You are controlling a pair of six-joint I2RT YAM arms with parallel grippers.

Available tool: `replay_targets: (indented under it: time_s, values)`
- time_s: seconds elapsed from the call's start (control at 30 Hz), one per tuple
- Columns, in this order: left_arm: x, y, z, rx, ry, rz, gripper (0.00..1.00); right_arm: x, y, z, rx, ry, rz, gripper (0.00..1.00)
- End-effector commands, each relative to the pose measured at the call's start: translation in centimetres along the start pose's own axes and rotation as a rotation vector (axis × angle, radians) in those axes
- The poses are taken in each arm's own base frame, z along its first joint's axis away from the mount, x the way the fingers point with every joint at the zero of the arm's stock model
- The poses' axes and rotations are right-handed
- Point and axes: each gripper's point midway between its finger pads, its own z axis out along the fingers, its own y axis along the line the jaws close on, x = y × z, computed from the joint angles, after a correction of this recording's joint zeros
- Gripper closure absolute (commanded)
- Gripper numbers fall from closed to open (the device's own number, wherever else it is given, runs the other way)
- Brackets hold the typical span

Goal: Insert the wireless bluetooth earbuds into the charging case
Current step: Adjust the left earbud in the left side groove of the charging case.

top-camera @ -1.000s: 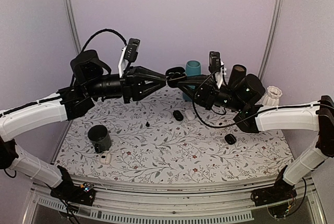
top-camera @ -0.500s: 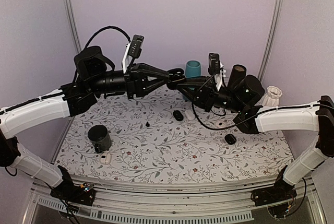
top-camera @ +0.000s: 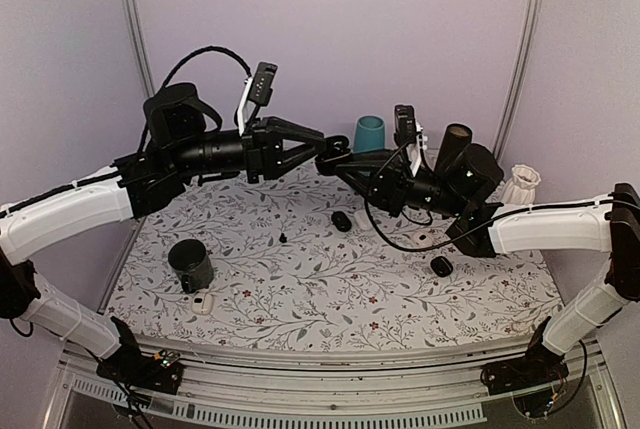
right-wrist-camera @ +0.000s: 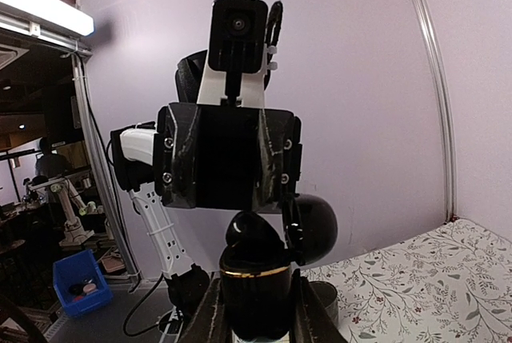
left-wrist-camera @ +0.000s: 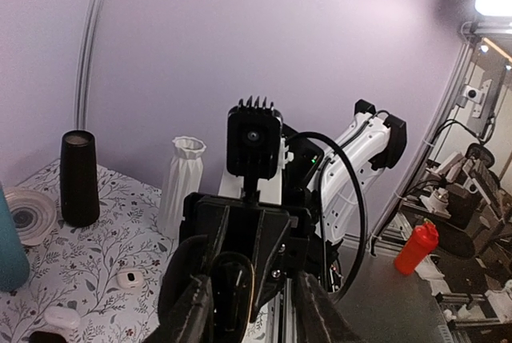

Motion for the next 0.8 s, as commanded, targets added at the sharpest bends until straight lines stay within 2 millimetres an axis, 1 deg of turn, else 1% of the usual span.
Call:
replay_targets:
  time_s: [0.0, 0.2, 0.33, 0.43, 0.5, 0.77]
  values:
    - [-0.9, 0.1, 0.0, -0.008, -0.002, 0.006, 0.64, -0.6, -0.5, 0.2, 0.058, -0.004, 0.022, 0.97]
    - [-1.1, -0.2, -0.4, -0.022, 0.017, 0.030, 0.65, -0.9, -1.7, -0.2, 0.145, -0.010, 0.035, 0.97]
    - [-1.5, -0.5, -0.7, -0.042, 0.016, 0.044, 0.67, -1.1, -1.9, -0.5, 0.167, -0.021, 0.030, 0.97]
    - [-1.2, -0.4, -0.6, -0.070, 0.036, 0.057, 0.68, -1.1, -2.0, -0.6, 0.178, -0.025, 0.025, 0.97]
    - [-0.6, -0.2, -0.4, -0.075, 0.058, 0.045, 0.68, -1.1, -2.0, -0.6, 0.175, -0.023, 0.022, 0.97]
    - [-0.4, -0.8, 0.3, -0.020, 0.080, -0.030, 0.68, -1.3, -1.9, -0.5, 0.173, -0.024, 0.011, 0.97]
